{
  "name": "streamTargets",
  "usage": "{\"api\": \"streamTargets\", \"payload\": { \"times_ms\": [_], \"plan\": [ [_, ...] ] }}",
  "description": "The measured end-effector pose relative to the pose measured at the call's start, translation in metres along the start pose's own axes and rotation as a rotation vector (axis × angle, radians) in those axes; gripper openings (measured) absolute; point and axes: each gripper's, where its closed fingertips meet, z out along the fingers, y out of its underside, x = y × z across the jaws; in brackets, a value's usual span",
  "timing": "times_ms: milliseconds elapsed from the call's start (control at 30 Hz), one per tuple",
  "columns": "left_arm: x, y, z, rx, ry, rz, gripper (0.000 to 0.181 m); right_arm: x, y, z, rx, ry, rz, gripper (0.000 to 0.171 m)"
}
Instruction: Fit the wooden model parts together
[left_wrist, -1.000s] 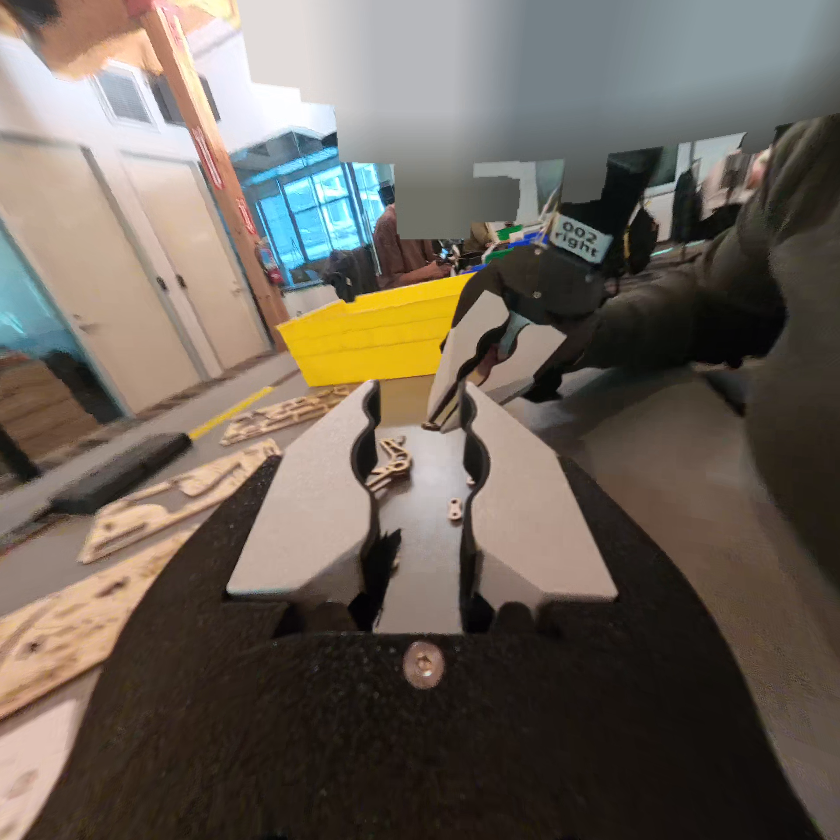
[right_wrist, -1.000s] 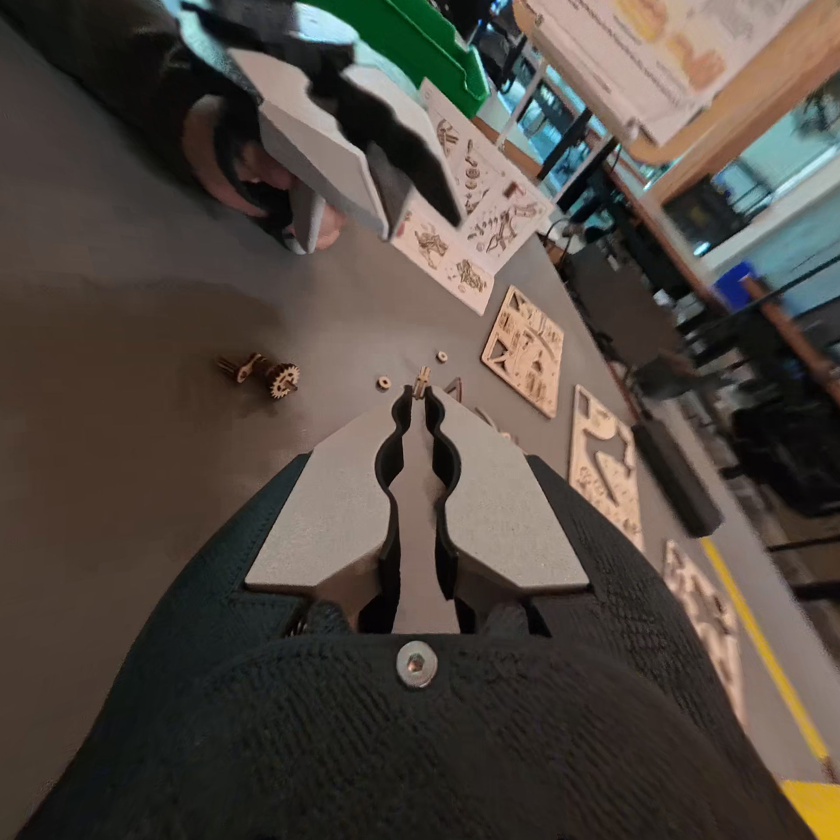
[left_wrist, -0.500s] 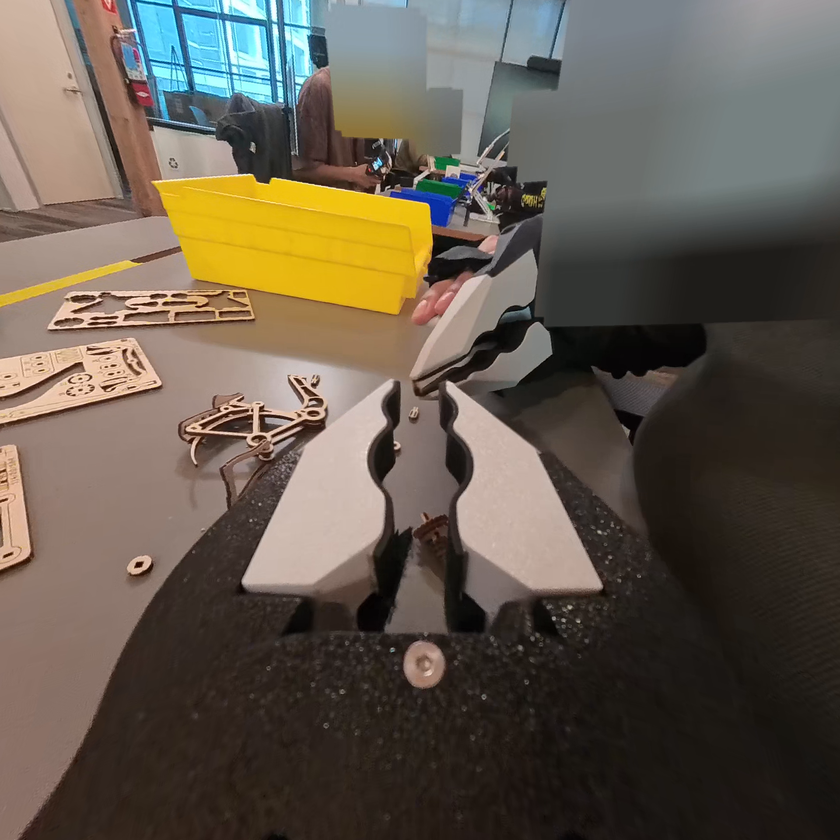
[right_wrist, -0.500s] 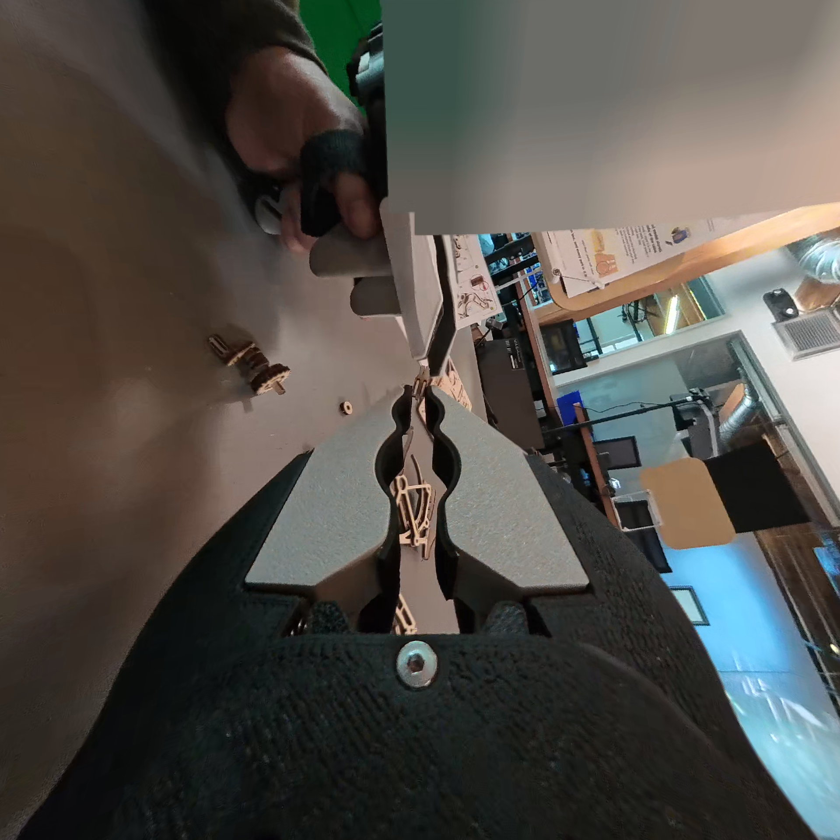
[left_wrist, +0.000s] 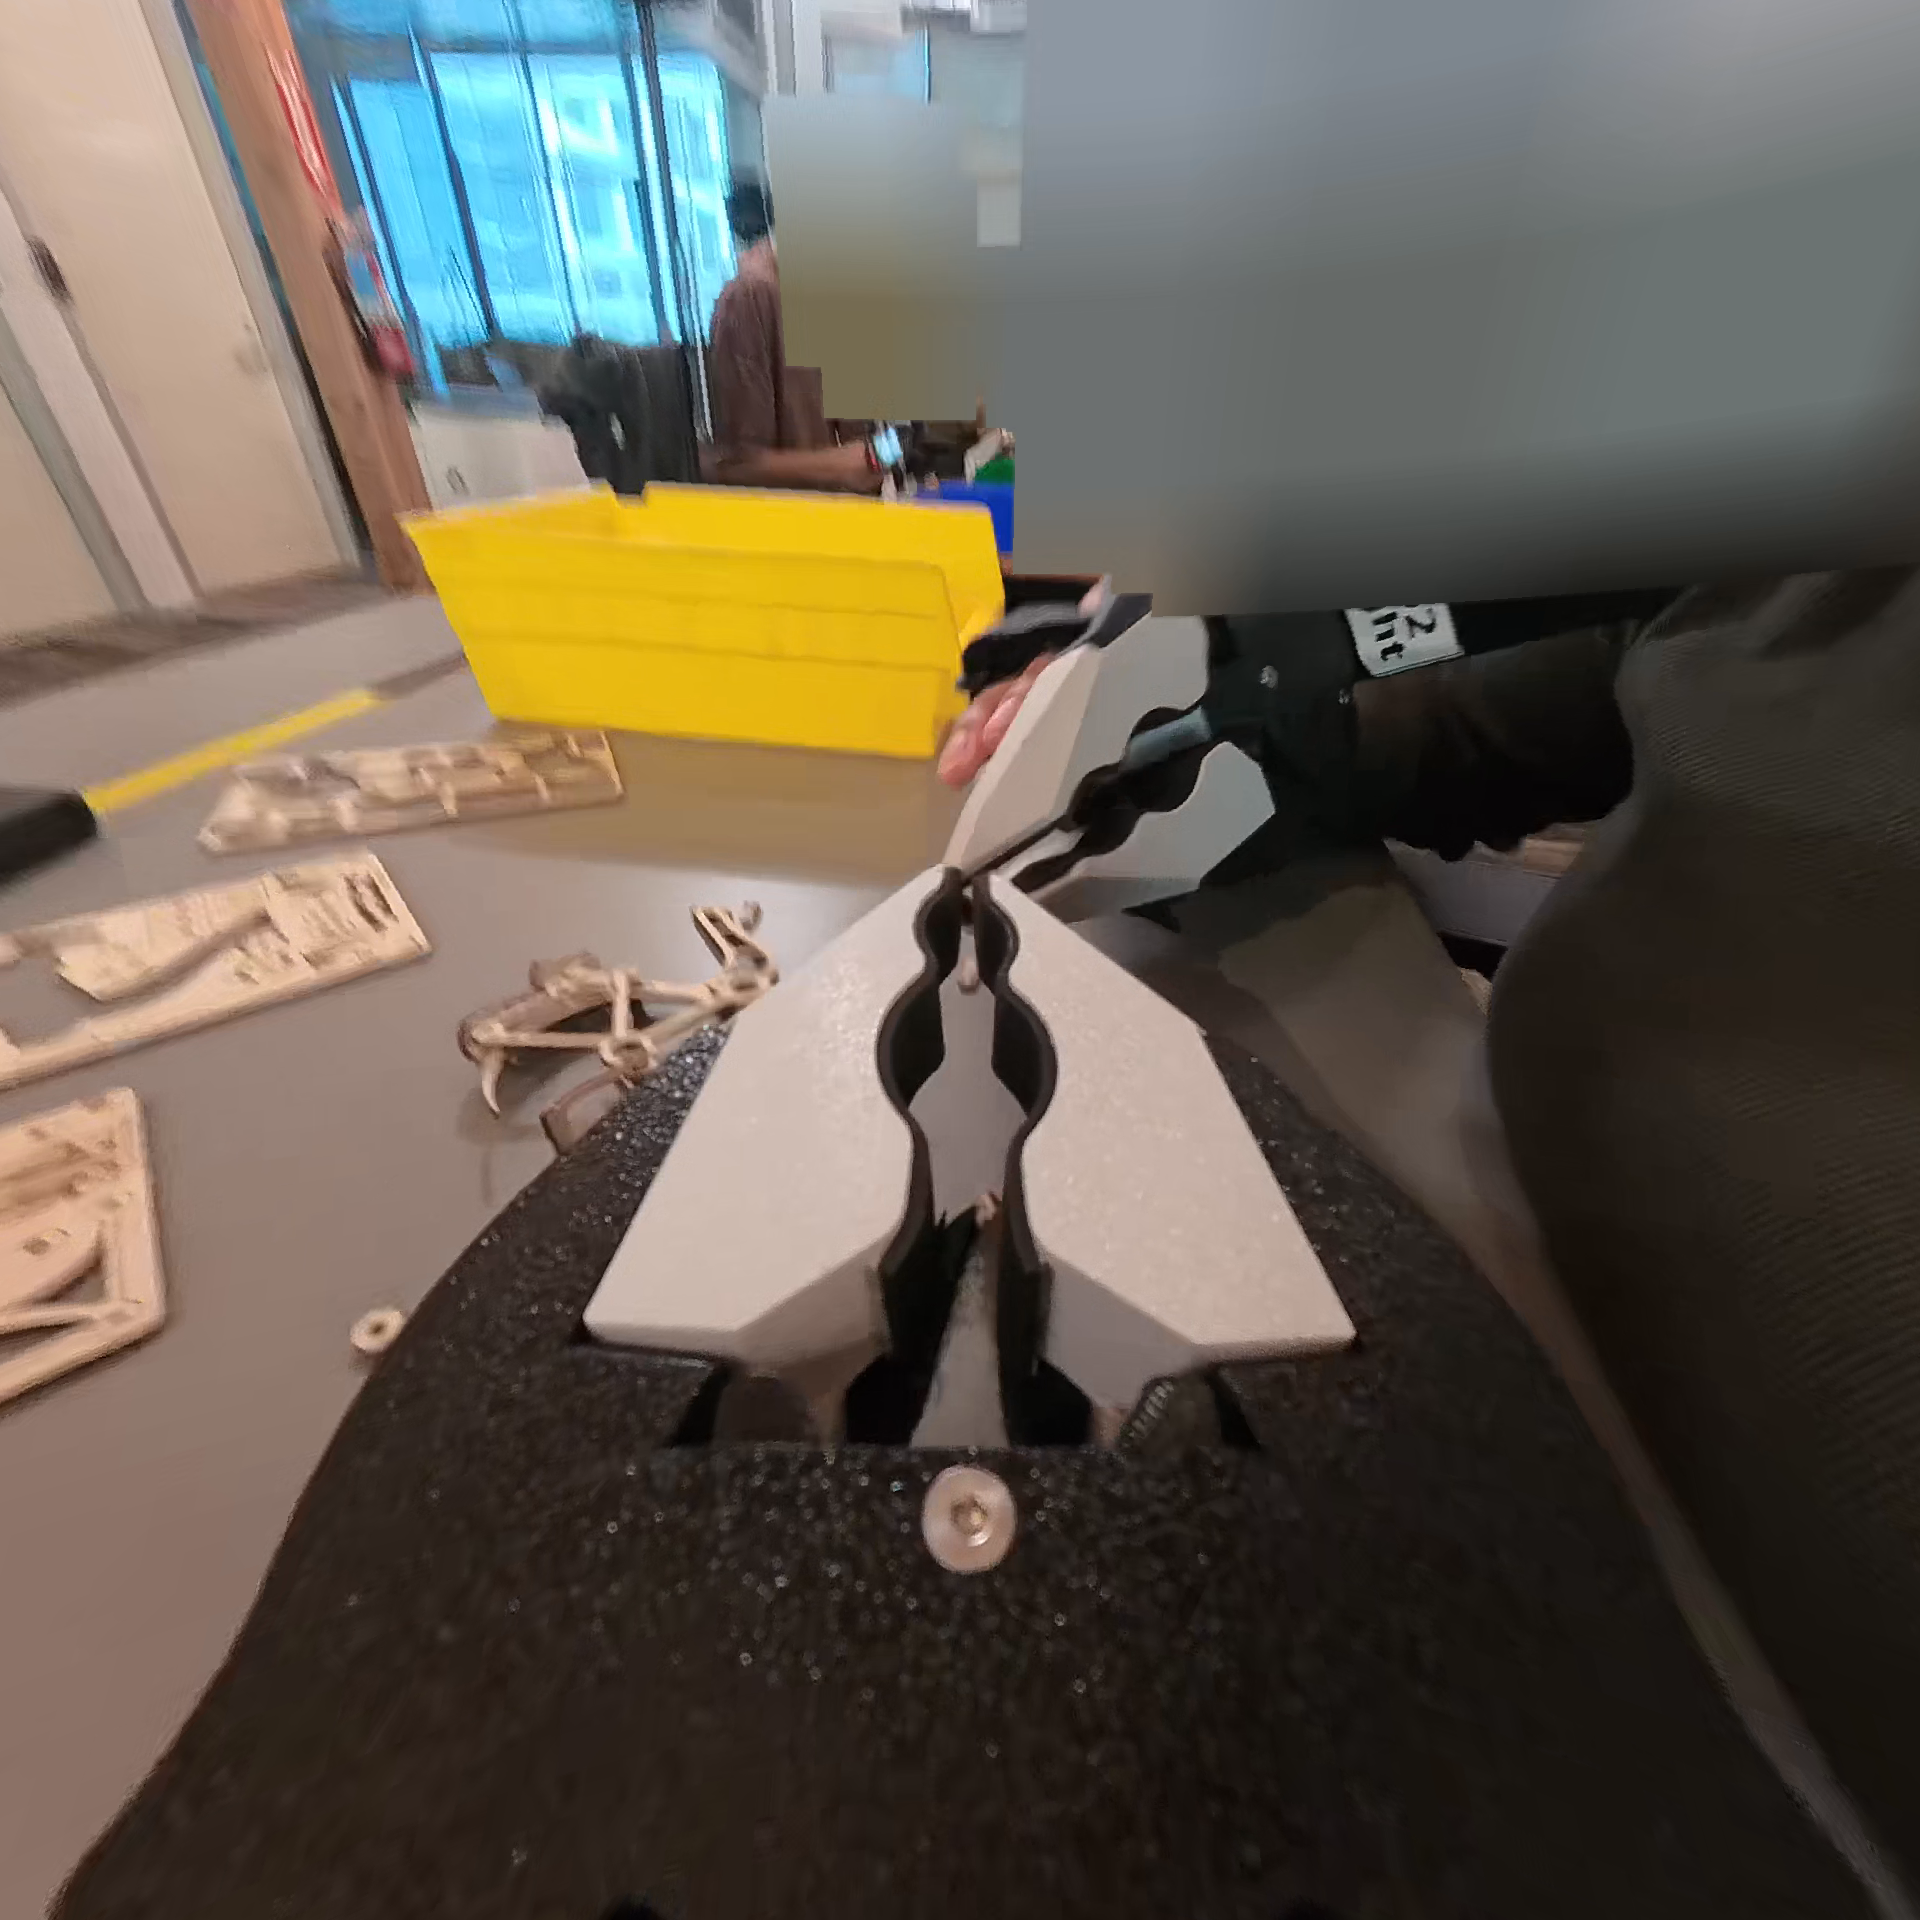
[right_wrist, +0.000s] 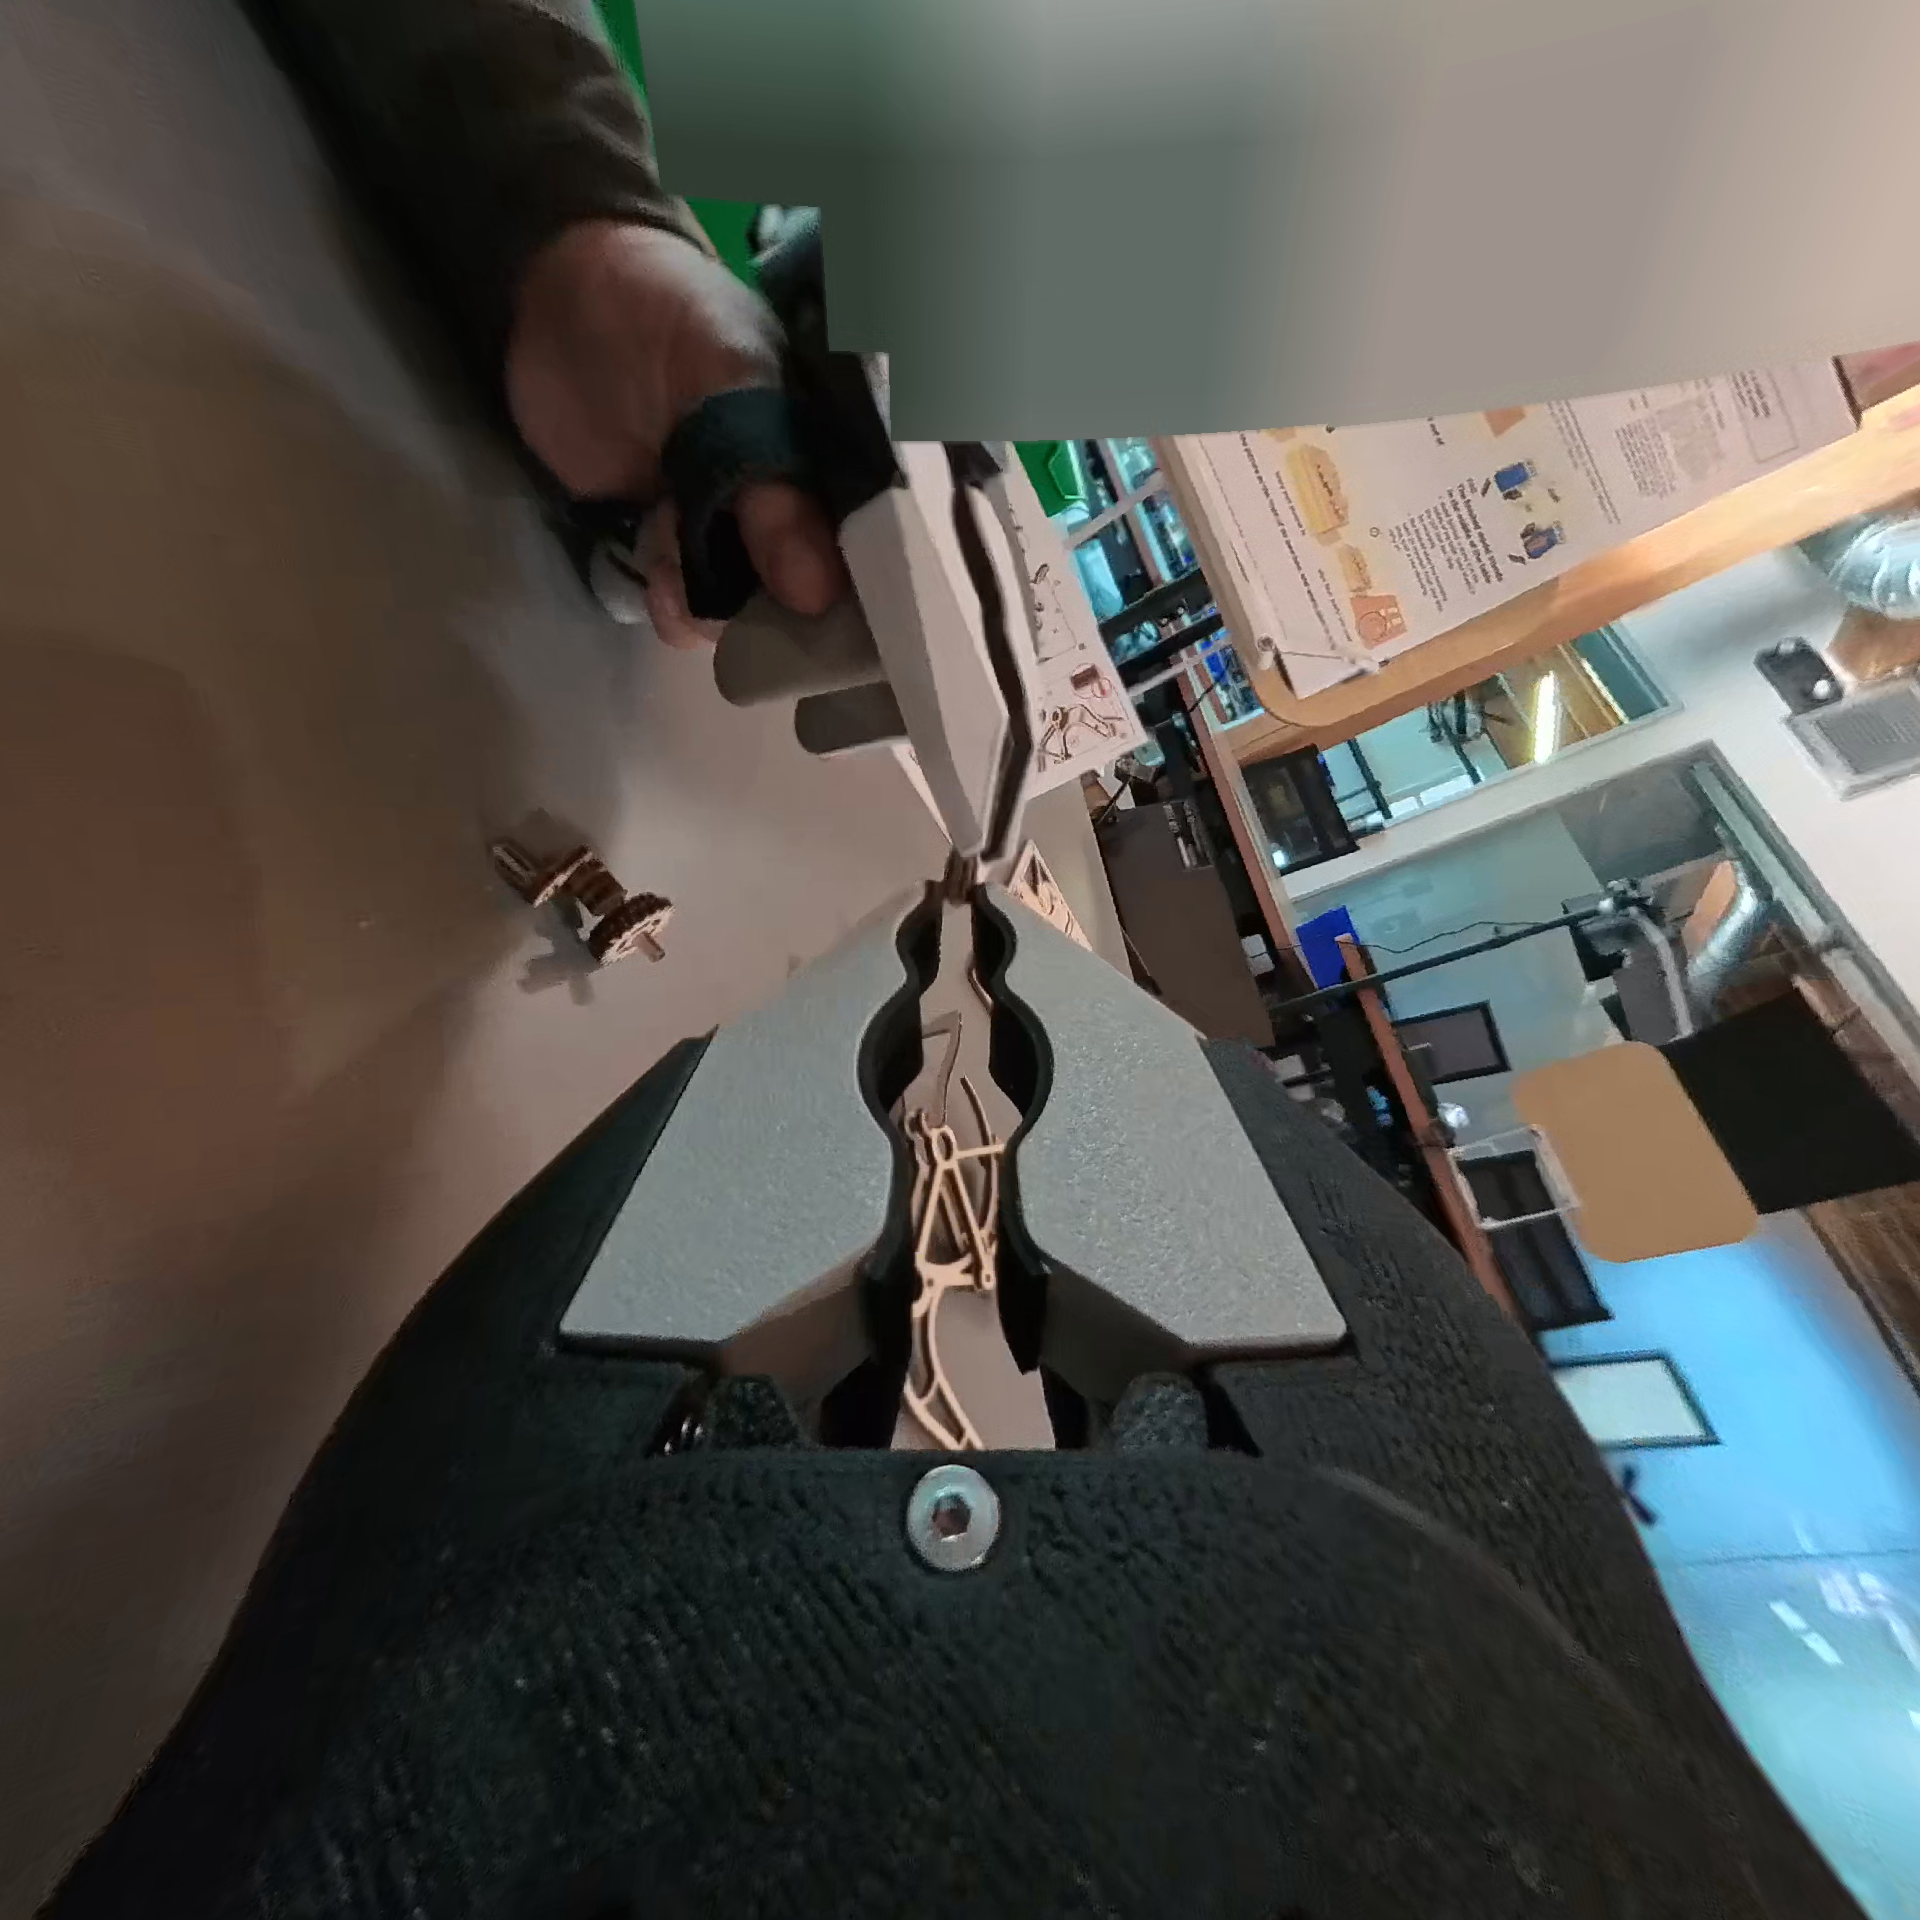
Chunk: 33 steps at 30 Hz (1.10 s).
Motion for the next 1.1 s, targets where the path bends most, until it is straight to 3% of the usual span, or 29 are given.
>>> {"api": "streamTargets", "payload": {
  "times_ms": [133, 300, 467, 633, 1100],
  "plan": [
    [-0.007, -0.023, -0.012, 0.163, -0.078, 0.11, 0.0, 0.014, 0.004, 0.0, 0.039, 0.027, 0.252, 0.009],
    [-0.009, -0.036, -0.022, 0.291, -0.078, 0.095, 0.0, 0.03, -0.014, 0.004, 0.288, -0.018, 0.813, 0.015],
    [-0.012, -0.041, -0.027, 0.343, -0.048, 0.026, 0.0, 0.043, -0.022, 0.007, 0.437, -0.005, 1.056, 0.015],
    [-0.01, -0.043, -0.029, 0.37, -0.008, -0.017, 0.0, 0.038, -0.031, 0.013, 0.483, -0.044, 1.099, 0.014],
    [-0.006, -0.042, -0.028, 0.376, 0.034, -0.032, 0.0, 0.035, -0.039, 0.006, 0.556, 0.018, 0.925, 0.013]
  ]
}}
